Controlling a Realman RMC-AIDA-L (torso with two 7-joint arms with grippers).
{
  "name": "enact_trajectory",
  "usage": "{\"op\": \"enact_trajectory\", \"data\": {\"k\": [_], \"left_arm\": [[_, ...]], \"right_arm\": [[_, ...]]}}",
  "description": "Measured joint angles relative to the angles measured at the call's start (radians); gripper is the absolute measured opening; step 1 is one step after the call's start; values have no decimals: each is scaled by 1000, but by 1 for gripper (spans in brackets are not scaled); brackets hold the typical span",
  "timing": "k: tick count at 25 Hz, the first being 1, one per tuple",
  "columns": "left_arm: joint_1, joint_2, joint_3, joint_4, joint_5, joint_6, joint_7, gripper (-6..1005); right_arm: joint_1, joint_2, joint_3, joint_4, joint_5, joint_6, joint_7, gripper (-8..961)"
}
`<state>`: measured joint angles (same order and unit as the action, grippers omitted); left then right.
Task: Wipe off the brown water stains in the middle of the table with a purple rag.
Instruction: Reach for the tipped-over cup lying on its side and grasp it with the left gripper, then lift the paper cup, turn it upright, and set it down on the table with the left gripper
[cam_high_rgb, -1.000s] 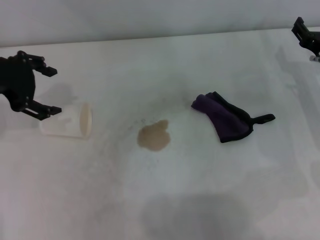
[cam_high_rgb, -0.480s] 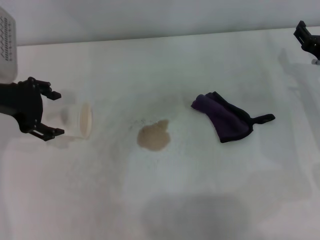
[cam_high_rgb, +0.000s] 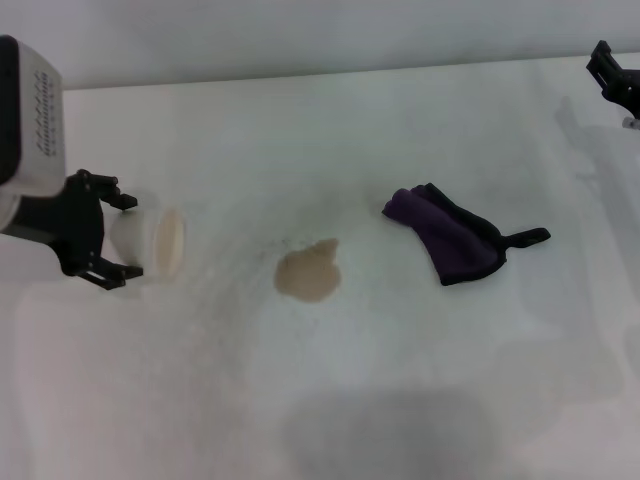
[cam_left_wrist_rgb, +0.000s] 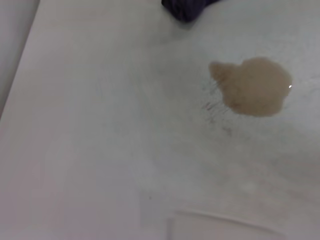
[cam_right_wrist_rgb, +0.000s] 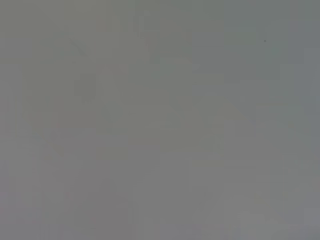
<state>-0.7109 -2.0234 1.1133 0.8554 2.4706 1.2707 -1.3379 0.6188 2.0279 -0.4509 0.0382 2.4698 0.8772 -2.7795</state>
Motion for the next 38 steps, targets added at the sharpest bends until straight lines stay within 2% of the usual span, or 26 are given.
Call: {"op": "enact_trajectory", "data": {"k": [11,20,27,31,35,36,38], "left_arm": [[14,-30,0,-81,-8,-129,75,854],[18,-36,-12,-91,-10,-150,67,850],[42,-41,-26,-70,-70,-175,58,830],[59,-48,-61,-38,-152,-178,44,796],[120,-49,-67,-26,-392,-215,55,790],[120,-49,-67,-26,-392,-215,55,790],[173,-52,-67,-72,-610,-249,94,791]], "right_arm": [[-2,0,0,7,0,-1,1,857],[0,0,0,8,0,-2,2,857],[-5,-1,0,9,0,2,2,857],[-5,-2,0,9,0,0,2,857],[-5,-2,0,6,0,-1,2,857],[-5,-2,1,6,0,-1,2,857],[-5,-2,3,6,0,1,16,857]]}}
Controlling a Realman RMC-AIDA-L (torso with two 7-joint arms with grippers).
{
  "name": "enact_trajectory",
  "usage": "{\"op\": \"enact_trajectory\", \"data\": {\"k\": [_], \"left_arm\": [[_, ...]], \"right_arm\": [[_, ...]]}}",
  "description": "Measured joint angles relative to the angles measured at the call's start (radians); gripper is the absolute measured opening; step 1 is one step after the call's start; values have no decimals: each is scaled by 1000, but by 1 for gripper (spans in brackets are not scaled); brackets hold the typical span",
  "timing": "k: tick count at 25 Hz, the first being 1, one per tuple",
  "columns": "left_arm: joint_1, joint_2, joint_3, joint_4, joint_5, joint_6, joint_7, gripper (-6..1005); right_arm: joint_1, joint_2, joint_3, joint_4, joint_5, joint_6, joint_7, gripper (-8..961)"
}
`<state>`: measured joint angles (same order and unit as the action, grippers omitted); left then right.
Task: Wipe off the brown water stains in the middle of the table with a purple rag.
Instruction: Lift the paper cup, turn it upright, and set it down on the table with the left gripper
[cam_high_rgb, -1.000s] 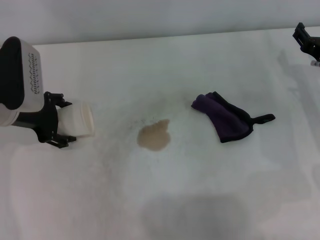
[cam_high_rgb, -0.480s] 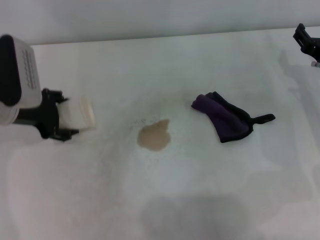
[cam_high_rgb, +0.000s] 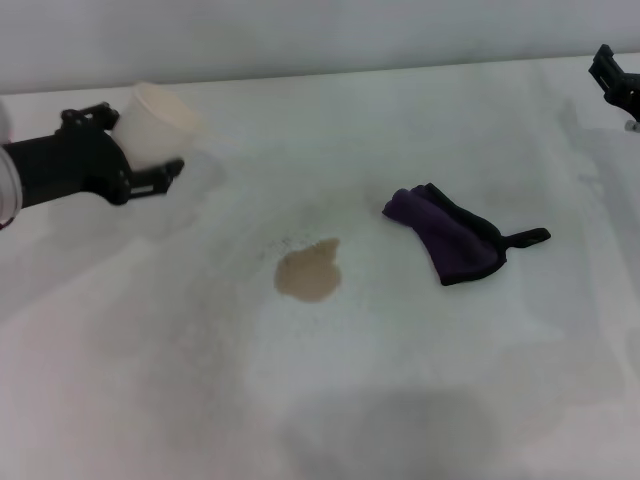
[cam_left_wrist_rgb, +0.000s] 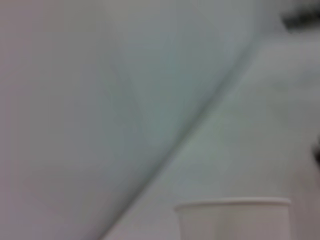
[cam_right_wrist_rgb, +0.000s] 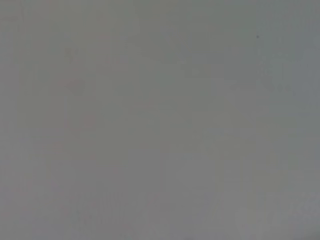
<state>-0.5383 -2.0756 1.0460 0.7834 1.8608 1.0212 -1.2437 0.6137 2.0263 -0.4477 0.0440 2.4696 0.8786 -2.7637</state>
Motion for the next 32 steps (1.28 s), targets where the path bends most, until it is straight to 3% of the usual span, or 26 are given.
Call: {"op": "enact_trajectory", "data": {"k": [1,7,13,16,32], "left_arm": [[18,-1,0,-61,-150,-11,58,791],[37,-2,3,-399,-701,-5,400,790],[16,-13,9,-634,-1009,6,511,791],[-8,-17,9,-710,-1065,8,562,789],[-44,-32,9,-846,-1057,5,798,796]], "right_arm": [[0,0,0,-1,0,0,13,857],[-3,-5,1,-9,0,0,36,857],[-5,-5,-3,-39,0,0,36,856],[-1,-5,-3,-42,0,0,36,856],[11,-4,-3,-46,0,0,36,855]]}}
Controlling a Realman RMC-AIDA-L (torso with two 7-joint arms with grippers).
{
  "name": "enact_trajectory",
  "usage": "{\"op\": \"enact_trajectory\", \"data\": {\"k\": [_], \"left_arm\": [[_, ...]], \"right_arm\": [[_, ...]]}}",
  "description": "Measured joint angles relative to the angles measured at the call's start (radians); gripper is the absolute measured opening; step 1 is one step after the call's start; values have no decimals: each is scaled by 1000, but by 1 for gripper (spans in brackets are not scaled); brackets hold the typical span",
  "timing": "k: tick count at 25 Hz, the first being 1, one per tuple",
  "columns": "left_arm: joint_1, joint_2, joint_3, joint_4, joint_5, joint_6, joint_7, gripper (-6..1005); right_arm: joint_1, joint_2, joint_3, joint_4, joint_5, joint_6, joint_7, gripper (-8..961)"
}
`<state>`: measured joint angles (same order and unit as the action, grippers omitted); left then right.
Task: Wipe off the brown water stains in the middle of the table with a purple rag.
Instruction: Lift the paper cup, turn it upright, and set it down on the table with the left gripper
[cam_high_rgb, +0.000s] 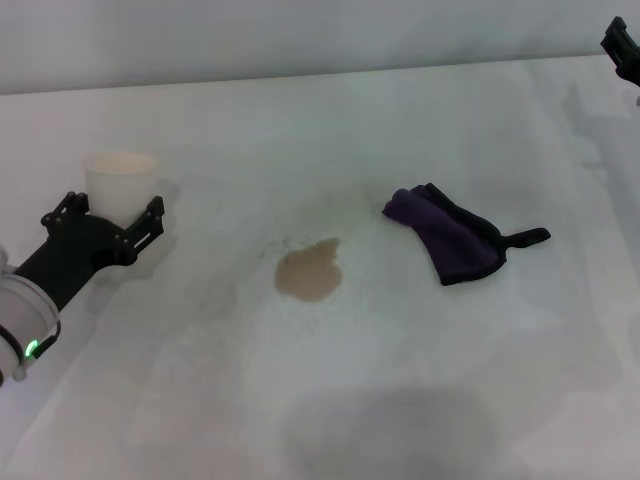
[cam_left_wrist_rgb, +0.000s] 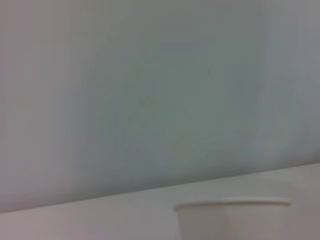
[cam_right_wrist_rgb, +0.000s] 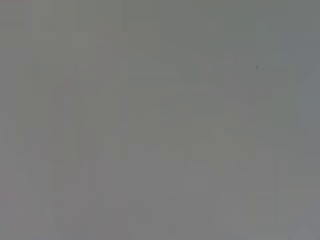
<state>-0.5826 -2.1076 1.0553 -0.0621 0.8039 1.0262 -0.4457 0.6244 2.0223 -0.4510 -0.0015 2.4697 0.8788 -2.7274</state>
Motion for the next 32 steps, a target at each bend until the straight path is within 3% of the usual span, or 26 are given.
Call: {"op": "enact_trajectory", "data": {"k": [22,26,32], "left_arm": [[45,0,-3,-46,0,-8,56,798],[66,0,-6,-58,0,43,71,798],[80,0,-6,-71,0,70,102,869]], "right_arm": [[14,4,-1,9,0,1,0,853],[14,3,-2,9,0,2,0,853],[11,3,-2,9,-1,2,0,853]]}}
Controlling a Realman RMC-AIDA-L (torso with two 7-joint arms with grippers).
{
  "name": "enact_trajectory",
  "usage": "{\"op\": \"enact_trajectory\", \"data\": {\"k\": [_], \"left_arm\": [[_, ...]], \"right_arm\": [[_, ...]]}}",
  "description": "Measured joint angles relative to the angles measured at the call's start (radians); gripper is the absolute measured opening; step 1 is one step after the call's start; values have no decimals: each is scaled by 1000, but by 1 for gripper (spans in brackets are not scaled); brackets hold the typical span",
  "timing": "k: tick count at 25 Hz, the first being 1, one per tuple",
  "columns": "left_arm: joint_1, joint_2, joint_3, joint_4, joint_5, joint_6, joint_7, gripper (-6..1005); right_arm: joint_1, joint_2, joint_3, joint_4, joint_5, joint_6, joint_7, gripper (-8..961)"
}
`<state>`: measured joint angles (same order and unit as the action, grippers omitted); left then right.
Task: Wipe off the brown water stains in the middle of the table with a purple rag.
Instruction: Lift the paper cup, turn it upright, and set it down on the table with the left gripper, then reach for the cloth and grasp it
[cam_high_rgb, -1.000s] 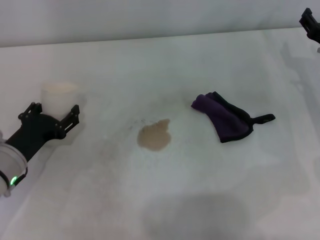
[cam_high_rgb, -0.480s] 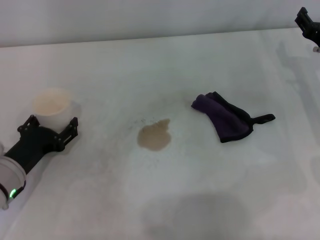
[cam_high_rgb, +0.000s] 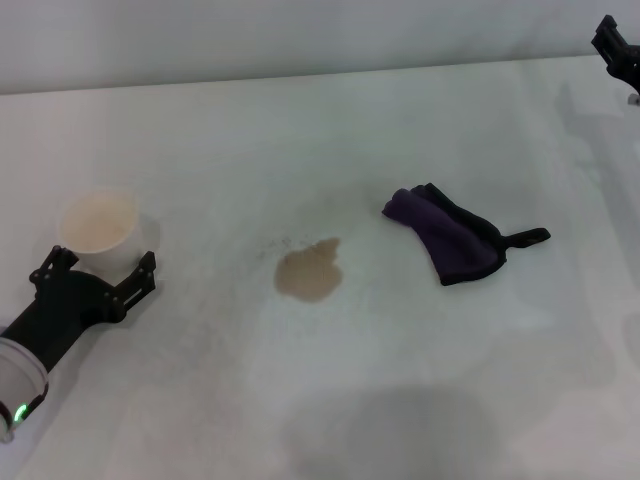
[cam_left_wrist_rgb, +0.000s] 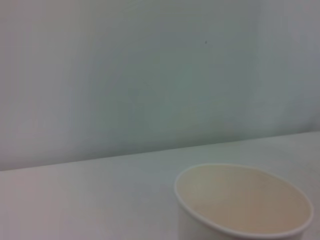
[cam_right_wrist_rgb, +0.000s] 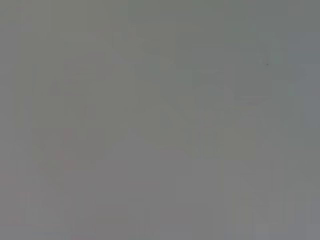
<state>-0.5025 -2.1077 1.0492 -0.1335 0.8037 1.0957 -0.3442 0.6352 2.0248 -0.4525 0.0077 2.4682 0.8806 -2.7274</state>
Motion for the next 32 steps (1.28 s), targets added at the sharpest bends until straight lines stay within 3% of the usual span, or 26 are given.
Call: {"op": "enact_trajectory", "data": {"k": [10,18,19,20,24,29,32], "left_arm": [[73,0,-7,-36,-6,125,-2,891],[168,1,-100,-79,-7,282,-3,891],[198,3,-136,-81,-7,335,-3,891],[198,3,-136,-81,-7,335,-3,891],[241,8,-212,-71,-19,400,-3,891],[244,13,-231,-67,-87,402,0,891],[235,15,-231,-47,-123,381,-1,891]], "right_arm": [[-8,0,-2,1,0,14,0,852],[0,0,-73,-3,-2,35,47,852],[2,-3,-140,-19,-21,39,115,852],[2,-3,-140,-19,-21,39,115,852],[7,-8,-388,-133,-134,0,269,851],[30,-15,-773,-344,-232,-169,535,851],[40,-29,-962,-498,-392,-284,760,850]]}}
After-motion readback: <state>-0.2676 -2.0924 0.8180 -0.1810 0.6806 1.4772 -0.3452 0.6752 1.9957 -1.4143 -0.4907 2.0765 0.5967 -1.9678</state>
